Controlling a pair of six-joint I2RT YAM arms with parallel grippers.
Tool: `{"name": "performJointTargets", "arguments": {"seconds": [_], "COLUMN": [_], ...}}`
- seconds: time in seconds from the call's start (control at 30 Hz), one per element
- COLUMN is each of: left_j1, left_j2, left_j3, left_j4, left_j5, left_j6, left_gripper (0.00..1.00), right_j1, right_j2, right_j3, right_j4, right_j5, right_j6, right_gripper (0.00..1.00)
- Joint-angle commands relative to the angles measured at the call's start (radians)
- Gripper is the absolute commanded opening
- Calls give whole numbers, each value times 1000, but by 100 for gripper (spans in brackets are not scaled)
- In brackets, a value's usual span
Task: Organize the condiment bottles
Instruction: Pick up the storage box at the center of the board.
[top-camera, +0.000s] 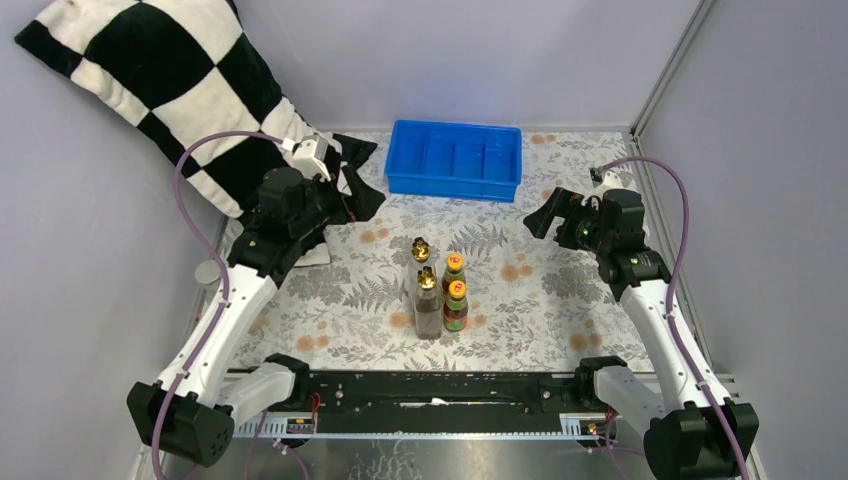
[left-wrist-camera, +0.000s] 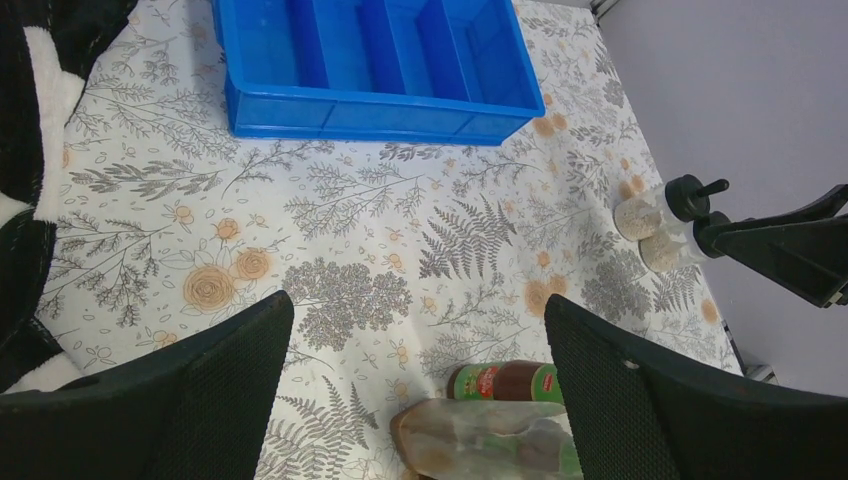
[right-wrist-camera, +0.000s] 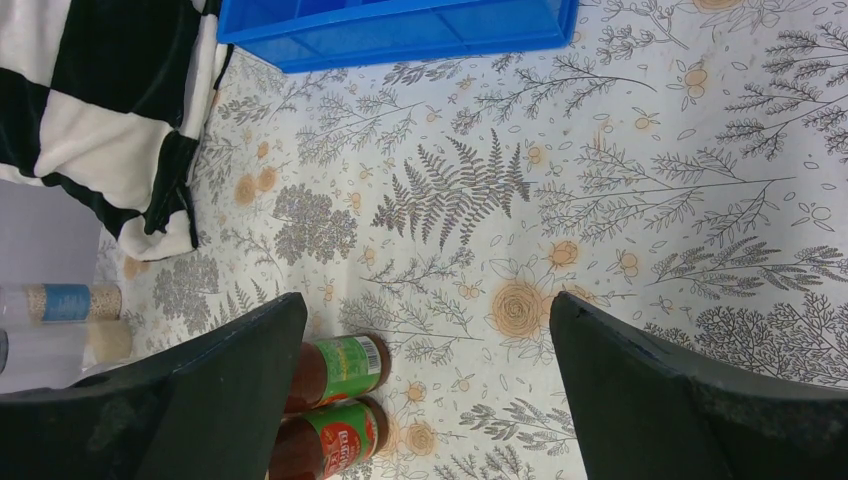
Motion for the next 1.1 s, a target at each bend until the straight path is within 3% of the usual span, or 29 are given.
{"name": "performJointTargets", "arguments": {"seconds": [0.0,0.53,0.67,0.83,0.97,1.07], "left_j1": [-2,-27,-85,-204,-230,-230], "left_j2": [1,60,114,145,147,147], "left_j3": [4,63,92,91,89,89], "left_j4": [-21,21,30,63,77,69], "left_j5": [25,2,-2,-86,-58,-58], "left_j6": [32,37,42,64,79,80], "left_gripper": [99,99,99,99,99,99], "right_j1": [0,1,6,45,131,162], "right_j2": [-5,66,81,91,133,199], "right_j3": [12,33,-2,-64,0,57], "right_j4": [-5,-10,91,221,153,106], "right_j5": [2,-11,-83,-62,59,40], "right_j6": [-13,-11,13,25,-36,-53], "right_gripper": [100,100,100,100,100,100]}}
